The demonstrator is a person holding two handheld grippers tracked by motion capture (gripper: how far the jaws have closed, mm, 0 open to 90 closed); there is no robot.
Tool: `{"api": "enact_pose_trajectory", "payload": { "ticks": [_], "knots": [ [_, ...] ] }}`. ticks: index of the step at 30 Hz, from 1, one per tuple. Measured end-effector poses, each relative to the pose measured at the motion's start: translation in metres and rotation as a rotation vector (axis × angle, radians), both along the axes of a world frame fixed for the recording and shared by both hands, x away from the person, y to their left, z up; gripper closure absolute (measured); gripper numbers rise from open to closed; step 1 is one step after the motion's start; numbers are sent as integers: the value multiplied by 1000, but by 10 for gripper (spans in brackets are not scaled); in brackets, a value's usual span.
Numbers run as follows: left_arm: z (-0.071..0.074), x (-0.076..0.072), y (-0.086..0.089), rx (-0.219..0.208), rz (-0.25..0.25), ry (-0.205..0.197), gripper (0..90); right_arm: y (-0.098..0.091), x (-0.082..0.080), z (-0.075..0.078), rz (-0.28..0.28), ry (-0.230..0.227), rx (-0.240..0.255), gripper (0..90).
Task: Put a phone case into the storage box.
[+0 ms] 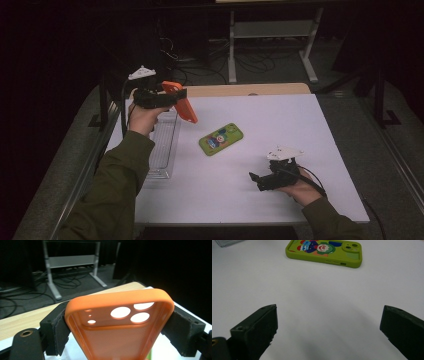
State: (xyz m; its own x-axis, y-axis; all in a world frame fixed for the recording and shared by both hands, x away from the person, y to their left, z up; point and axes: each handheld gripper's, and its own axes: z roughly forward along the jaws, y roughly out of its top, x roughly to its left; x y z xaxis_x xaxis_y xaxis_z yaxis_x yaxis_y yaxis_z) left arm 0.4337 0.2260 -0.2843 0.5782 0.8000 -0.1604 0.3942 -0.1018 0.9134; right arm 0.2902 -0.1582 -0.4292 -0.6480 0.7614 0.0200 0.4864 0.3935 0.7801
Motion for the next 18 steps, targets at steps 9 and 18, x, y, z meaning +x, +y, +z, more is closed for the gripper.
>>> {"api": "enact_pose_trajectory", "payload": {
  "ticks": [9,18],
  "knots": [
    [-4,11,20,51,134,2,159,-1,1,-1,-1,-1,0,10],
    [-8,24,30,87,250,6,159,-1,1,0,-3,4,4,10]
  ]
}}
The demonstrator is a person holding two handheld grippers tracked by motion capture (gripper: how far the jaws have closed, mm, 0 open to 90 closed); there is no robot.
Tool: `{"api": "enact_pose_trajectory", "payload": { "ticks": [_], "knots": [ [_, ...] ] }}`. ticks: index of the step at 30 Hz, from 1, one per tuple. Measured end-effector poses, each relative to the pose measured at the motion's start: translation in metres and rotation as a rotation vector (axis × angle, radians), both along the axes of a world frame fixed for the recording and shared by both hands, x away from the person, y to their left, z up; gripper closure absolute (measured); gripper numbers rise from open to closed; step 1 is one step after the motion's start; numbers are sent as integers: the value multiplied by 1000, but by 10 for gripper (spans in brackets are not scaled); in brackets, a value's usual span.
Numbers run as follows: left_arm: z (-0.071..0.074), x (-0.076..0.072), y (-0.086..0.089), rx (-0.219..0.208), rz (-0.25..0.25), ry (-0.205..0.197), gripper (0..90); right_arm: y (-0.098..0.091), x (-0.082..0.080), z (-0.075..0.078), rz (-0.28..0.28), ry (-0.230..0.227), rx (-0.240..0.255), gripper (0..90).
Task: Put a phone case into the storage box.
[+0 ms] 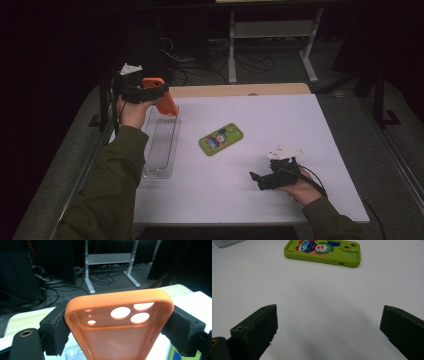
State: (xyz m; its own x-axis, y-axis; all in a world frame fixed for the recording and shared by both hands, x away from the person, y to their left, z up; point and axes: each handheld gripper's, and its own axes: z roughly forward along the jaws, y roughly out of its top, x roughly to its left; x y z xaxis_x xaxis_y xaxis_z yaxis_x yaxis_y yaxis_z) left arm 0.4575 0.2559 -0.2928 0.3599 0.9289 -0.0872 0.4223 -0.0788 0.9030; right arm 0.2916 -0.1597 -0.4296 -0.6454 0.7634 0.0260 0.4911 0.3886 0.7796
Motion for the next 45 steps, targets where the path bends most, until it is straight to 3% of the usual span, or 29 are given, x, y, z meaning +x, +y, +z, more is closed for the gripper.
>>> {"api": "enact_pose_trajectory", "payload": {
  "ticks": [10,17,27,30,32,33,36,37,39,45],
  "knots": [
    [-12,12,-9,74,94,28,158,0,0,1,-3,0,8,10],
    [-23,21,-13,123,123,58,156,-1,0,1,-3,0,11,10],
    [-38,33,-14,98,164,80,154,-3,0,1,-6,2,15,10],
    [-42,35,-15,130,164,93,153,-4,1,1,3,-8,0,10],
    [-46,37,-17,124,171,96,153,-4,1,1,3,-7,0,10],
    [-47,38,-16,149,162,109,152,-4,1,1,4,-6,0,10],
    [-51,41,-18,143,179,107,151,-4,0,1,0,2,11,10],
    [-52,41,-17,169,173,118,152,-4,0,1,-1,1,9,10],
    [-55,42,-17,180,179,123,151,-4,1,1,3,0,7,10],
    [-62,45,-18,190,183,134,148,-4,1,1,4,3,6,10]
  ]
}}
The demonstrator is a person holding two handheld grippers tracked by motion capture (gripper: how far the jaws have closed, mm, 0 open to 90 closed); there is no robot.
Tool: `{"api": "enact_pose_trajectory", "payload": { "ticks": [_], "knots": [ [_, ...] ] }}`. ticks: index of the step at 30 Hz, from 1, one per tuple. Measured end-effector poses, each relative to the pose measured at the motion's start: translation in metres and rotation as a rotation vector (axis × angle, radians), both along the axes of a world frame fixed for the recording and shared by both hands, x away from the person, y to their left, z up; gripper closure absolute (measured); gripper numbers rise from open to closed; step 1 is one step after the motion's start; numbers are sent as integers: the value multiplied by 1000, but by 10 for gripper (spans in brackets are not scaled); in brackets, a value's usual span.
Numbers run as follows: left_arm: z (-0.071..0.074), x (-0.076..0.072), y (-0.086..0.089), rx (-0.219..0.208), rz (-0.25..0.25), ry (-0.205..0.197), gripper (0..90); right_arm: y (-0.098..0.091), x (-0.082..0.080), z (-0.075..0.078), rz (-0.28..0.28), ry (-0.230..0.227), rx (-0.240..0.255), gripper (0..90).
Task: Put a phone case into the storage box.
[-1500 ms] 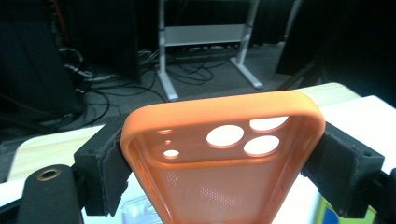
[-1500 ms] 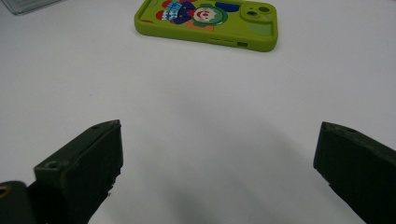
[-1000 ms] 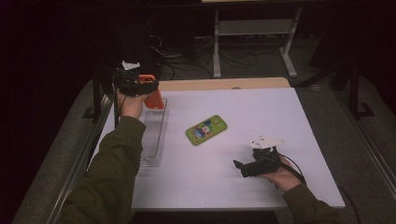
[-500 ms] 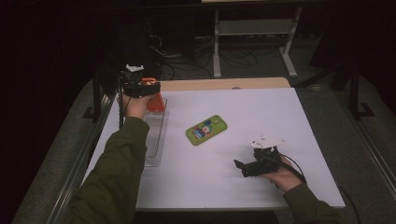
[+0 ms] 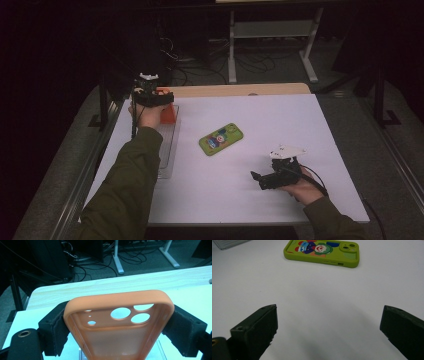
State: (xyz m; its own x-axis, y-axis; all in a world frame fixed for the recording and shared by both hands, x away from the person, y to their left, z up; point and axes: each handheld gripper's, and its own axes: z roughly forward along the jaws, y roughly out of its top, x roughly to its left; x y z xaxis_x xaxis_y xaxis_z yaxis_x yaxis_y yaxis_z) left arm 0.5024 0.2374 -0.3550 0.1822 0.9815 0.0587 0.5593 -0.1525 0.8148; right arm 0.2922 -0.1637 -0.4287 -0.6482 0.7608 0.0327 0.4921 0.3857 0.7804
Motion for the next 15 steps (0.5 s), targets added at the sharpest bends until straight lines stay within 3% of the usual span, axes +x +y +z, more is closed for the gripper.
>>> {"api": "enact_pose_trajectory", "payload": {
  "ticks": [15],
  "knots": [
    [-5,7,0,-18,16,-25,137,0,0,0,2,1,0,10]
  ]
}}
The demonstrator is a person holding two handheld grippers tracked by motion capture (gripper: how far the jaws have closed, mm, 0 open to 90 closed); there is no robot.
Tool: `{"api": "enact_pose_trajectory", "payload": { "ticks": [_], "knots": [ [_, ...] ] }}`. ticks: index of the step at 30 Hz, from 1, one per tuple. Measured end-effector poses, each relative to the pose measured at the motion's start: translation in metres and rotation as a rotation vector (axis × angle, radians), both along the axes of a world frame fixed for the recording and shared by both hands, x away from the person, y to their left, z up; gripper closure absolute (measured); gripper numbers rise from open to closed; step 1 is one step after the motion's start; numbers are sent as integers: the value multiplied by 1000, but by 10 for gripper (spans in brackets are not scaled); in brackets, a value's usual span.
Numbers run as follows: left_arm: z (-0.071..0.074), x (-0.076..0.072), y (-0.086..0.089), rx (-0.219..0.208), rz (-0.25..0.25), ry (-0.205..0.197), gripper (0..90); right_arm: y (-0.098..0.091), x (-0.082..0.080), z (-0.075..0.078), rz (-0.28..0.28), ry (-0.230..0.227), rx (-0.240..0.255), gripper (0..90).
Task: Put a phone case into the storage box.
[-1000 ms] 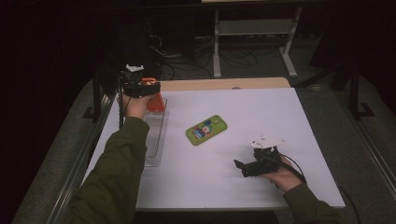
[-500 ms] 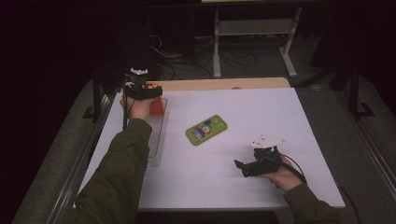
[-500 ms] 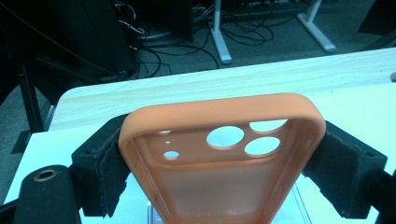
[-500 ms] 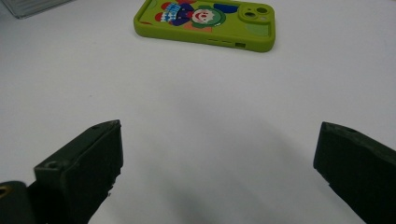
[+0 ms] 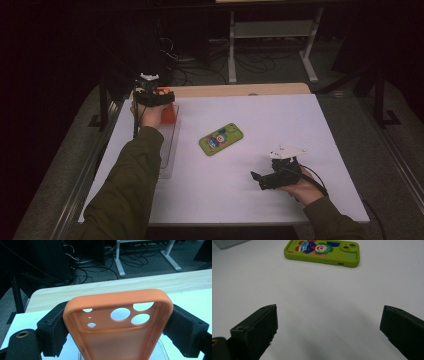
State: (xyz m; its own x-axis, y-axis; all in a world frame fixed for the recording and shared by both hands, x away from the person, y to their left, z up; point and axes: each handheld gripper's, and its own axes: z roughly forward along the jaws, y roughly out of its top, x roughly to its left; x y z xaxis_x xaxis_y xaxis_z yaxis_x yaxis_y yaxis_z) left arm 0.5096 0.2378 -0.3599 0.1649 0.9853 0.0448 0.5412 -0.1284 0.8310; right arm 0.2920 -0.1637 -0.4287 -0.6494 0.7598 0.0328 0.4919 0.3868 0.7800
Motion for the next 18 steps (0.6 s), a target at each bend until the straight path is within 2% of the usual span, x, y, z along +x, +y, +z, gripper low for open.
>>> {"api": "enact_pose_trajectory", "payload": {
  "ticks": [4,7,13,16,18],
  "knots": [
    [-1,2,-1,-12,0,-9,135,0,0,0,-1,-2,0,10],
    [0,2,0,-5,-4,-5,127,-1,0,0,-1,-2,0,10],
    [1,2,-1,-10,1,-18,59,0,0,0,-4,-2,1,10],
    [2,2,0,-28,-4,-27,26,-1,0,0,0,-3,-1,10],
    [3,1,1,-23,-13,-12,18,0,0,0,-1,-2,-1,10]
  ]
}}
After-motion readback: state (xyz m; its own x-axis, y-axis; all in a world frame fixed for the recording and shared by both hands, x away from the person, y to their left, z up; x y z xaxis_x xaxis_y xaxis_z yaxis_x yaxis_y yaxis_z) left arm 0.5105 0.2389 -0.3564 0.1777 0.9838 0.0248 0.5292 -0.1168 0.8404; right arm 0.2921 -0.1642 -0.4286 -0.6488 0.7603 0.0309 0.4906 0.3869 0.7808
